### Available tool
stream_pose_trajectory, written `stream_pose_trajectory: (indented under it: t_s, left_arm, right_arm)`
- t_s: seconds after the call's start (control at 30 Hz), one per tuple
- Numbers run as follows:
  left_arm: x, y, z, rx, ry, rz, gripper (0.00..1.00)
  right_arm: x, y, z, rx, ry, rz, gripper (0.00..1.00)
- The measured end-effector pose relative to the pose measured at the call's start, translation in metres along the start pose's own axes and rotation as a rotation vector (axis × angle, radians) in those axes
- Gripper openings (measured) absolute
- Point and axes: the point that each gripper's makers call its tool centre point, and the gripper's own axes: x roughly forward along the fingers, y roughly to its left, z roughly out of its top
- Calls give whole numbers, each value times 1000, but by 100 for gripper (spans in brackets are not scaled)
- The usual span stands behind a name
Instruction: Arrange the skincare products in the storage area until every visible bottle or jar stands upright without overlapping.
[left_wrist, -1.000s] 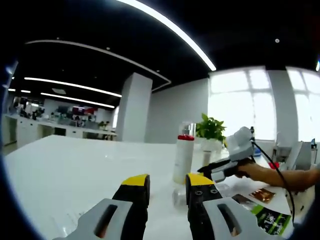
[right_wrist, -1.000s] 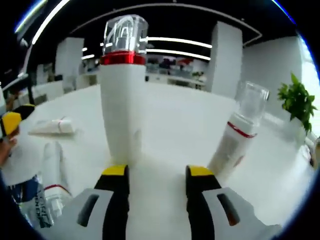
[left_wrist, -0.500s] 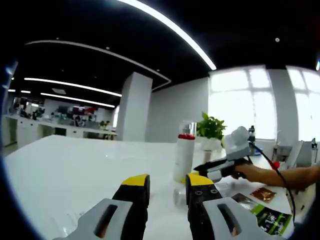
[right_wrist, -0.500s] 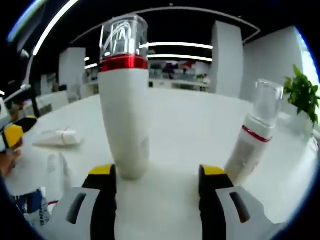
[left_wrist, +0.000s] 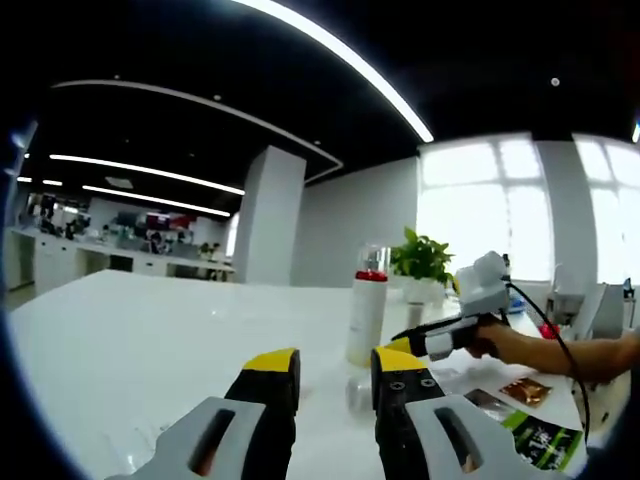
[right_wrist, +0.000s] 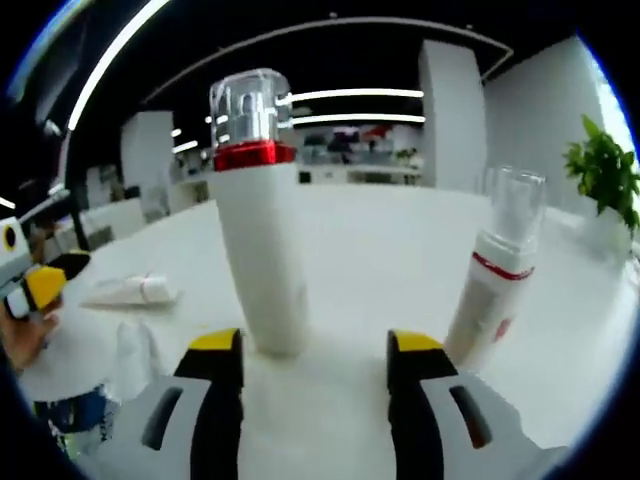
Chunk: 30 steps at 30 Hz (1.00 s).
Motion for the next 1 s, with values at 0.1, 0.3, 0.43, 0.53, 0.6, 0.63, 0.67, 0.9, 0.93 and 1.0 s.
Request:
stream_pose_trajectory:
  t_s: [0.1,0.3,0.43,0.53,0.6,0.63,0.67,0.9,0.93,1.0]
  left_arm:
    - [0,-1,-1,7,6,0,28]
    - [-1,-1,0,1,2,2,28]
    - [-2,-2,0,1,1,0,28]
    - [-3,-2,0,-2,-3,-1,28]
    - [-3,-2,1,-4,-5,0,28]
    - [-4,-3,1,-4,-6,0,28]
    - [-4,-3,1,-4,-6,0,28]
    - [-4,-4,0,-4,-7,0,28]
    - [-4,-5,0,-3,-7,0,28]
    - [-4,-5,0,-4,-8,-1,28]
  right_arm:
    - [7,7,4,34,-20,23,59]
    - [10,-11,-7,131,24,-5,64]
    - [4,-24,-9,144,22,-39,55]
    - [1,-27,-8,135,22,-53,40]
    - [-3,-25,-4,104,2,-60,34]
    - [-2,-22,-1,85,-10,-50,34]
    - [-2,-20,0,79,-15,-45,34]
    - [8,-17,-10,26,30,-47,27]
    - [10,-17,-10,23,31,-51,27]
    - [9,-19,-10,17,32,-60,25]
